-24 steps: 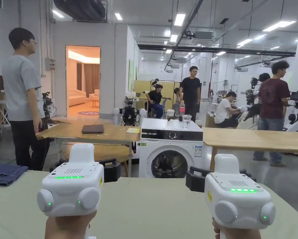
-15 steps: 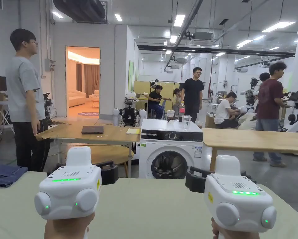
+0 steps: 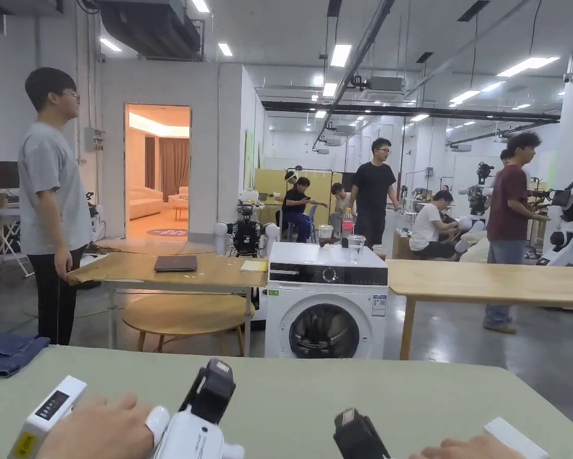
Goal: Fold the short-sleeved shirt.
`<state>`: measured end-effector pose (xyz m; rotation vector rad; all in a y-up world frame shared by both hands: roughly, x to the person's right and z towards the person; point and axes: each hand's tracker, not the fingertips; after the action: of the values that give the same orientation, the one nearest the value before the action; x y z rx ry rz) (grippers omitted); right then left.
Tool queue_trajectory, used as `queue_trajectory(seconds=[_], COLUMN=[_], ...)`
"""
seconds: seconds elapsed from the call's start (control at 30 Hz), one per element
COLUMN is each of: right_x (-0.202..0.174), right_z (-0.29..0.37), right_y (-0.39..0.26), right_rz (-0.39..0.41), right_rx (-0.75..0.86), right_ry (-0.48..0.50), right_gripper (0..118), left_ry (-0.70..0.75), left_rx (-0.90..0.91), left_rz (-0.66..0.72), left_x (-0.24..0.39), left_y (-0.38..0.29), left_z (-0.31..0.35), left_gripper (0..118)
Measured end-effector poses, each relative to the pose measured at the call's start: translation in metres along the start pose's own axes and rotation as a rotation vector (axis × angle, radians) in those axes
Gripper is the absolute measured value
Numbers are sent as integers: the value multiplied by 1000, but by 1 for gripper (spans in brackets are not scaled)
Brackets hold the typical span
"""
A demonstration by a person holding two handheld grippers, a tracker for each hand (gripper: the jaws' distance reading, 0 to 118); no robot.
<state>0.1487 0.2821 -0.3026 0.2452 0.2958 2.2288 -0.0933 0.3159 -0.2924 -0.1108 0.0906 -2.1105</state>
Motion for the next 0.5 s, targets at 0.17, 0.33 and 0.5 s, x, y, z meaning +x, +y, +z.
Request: queue_trajectory(seconds=[0.17,0.33,0.5], right_x=[74,112,97], right_z=[-4,-6,5], right_y=[-56,-149,-135], right_rz=[-1086,-2215,-2333], right_rx=[-141,-88,-67], right_ry=[145,127,59], right_gripper=[118,118,118], left_ry=[-204,-178,-160], left_rx=[-85,-7,-1], left_rz=[878,1925,2242], left_x=[-50,-104,-98], left_y=[-36,-112,-124], left_z=[-7,-3,9], left_gripper=[117,118,118])
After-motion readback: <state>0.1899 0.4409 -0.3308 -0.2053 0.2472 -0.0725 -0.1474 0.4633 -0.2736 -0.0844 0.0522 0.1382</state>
